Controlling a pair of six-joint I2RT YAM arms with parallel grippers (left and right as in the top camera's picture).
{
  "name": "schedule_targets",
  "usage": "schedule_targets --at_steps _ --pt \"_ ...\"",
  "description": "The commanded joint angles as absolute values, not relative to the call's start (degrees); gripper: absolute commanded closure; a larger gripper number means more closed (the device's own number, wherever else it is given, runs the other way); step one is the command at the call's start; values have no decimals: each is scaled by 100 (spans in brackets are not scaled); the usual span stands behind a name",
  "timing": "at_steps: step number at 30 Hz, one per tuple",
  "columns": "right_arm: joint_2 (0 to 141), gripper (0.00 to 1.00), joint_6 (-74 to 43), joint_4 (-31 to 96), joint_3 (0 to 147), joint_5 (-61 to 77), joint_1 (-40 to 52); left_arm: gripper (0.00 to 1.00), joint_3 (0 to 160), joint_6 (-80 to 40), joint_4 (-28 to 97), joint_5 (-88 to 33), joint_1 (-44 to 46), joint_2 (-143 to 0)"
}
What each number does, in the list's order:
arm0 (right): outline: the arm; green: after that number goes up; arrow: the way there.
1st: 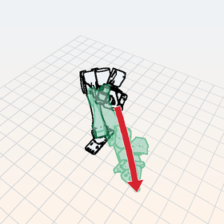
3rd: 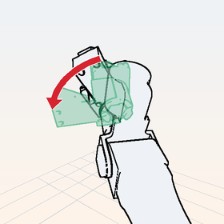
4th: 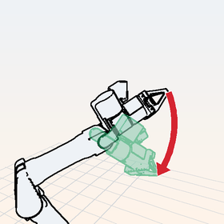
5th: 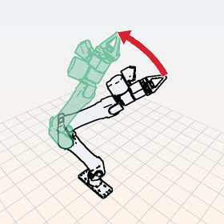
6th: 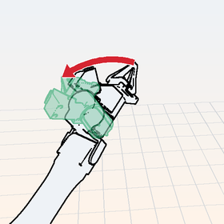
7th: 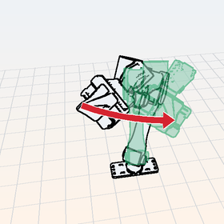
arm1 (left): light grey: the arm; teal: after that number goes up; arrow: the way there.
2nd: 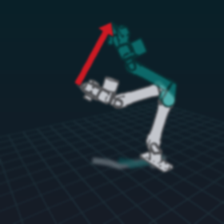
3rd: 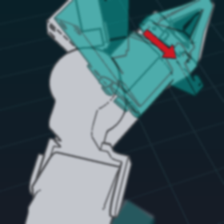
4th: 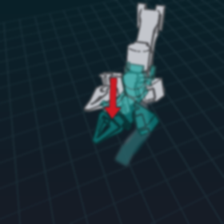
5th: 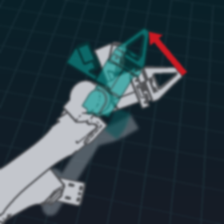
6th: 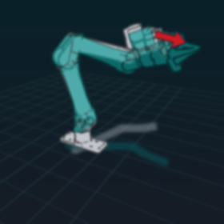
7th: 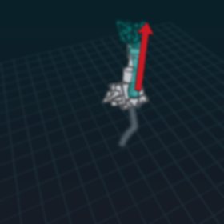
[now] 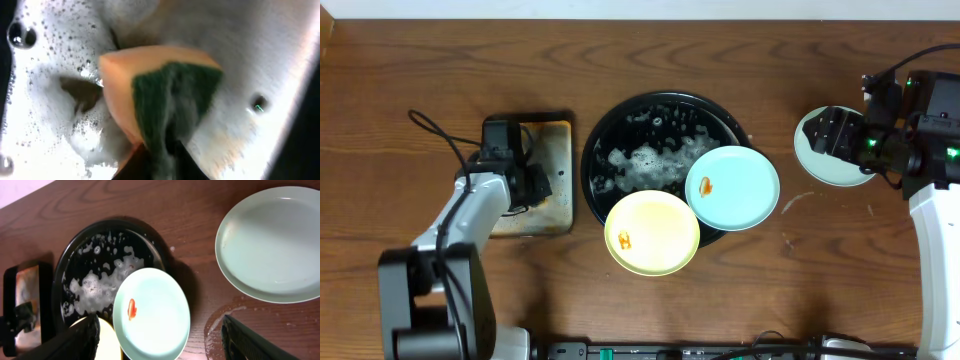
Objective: Clean dirty plates on tray and stack at the side
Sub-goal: 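Return the sponge to the metal sponge tray with the left gripper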
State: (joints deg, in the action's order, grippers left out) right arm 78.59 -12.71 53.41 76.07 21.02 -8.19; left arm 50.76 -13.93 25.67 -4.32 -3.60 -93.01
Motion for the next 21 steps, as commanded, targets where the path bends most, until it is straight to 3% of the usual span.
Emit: schedule_targets --at_steps 1,3,6,13,21 --pt "7835 25 -1168 5360 7607 2099 -773 55 5358 -1382 2707 -668 -353 -8707" --pt "7835 25 -1170 5360 7607 2099 -773 48 5358 -1315 2797 -666 -353 -8538" --pt "7835 25 -1170 5360 7607 2099 -773 48 5347 -1203 2869 -655 -353 -8543" --pt "7835 25 -1170 5363 7607 2102 -773 48 5227 -1168 2620 204 -353 -8986" --pt "7835 25 -1170 5363 7607 2102 -773 53 5221 -1426 2314 -172 -353 -9843"
